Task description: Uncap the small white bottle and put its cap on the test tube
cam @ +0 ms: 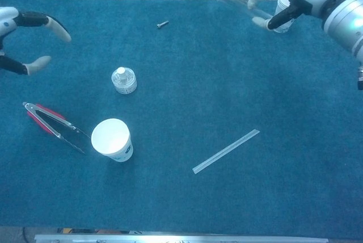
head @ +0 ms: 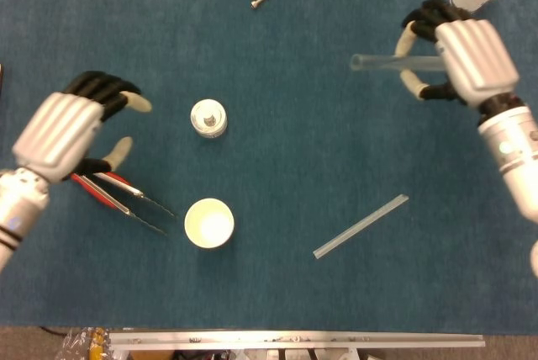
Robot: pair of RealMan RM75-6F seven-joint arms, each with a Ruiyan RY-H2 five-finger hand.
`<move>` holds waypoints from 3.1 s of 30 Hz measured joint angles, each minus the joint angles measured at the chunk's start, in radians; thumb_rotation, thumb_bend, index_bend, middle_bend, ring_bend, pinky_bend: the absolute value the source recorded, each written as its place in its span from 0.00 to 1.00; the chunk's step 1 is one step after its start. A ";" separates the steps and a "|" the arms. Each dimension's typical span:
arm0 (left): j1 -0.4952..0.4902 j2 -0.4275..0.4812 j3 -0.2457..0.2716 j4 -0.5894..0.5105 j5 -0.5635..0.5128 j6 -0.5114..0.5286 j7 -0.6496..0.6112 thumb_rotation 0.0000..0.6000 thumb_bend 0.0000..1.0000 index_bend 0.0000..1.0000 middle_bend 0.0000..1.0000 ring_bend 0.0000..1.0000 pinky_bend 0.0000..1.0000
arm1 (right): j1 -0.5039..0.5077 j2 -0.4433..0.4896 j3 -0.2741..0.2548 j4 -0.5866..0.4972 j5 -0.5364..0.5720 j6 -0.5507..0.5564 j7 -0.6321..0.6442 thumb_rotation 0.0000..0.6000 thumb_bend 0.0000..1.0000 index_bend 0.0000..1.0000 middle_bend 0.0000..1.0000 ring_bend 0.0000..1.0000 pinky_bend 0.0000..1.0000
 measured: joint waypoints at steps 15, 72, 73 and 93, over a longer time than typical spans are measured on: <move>-0.153 -0.196 -0.047 0.078 -0.221 -0.122 0.326 1.00 0.37 0.37 0.20 0.15 0.08 | -0.035 0.078 -0.020 0.016 -0.043 -0.019 0.134 1.00 0.31 0.60 0.33 0.15 0.23; -0.323 -0.505 -0.032 0.267 -0.610 -0.061 0.585 1.00 0.34 0.40 0.18 0.13 0.08 | -0.087 0.119 -0.074 0.120 -0.161 -0.062 0.355 1.00 0.31 0.61 0.33 0.15 0.23; -0.323 -0.506 -0.032 0.270 -0.611 -0.062 0.583 1.00 0.34 0.40 0.18 0.13 0.08 | -0.087 0.119 -0.074 0.120 -0.161 -0.062 0.357 1.00 0.31 0.61 0.33 0.15 0.23; -0.330 -0.531 -0.027 0.316 -0.614 -0.082 0.555 1.00 0.34 0.41 0.19 0.13 0.08 | -0.090 0.118 -0.074 0.134 -0.157 -0.066 0.364 1.00 0.31 0.61 0.33 0.15 0.23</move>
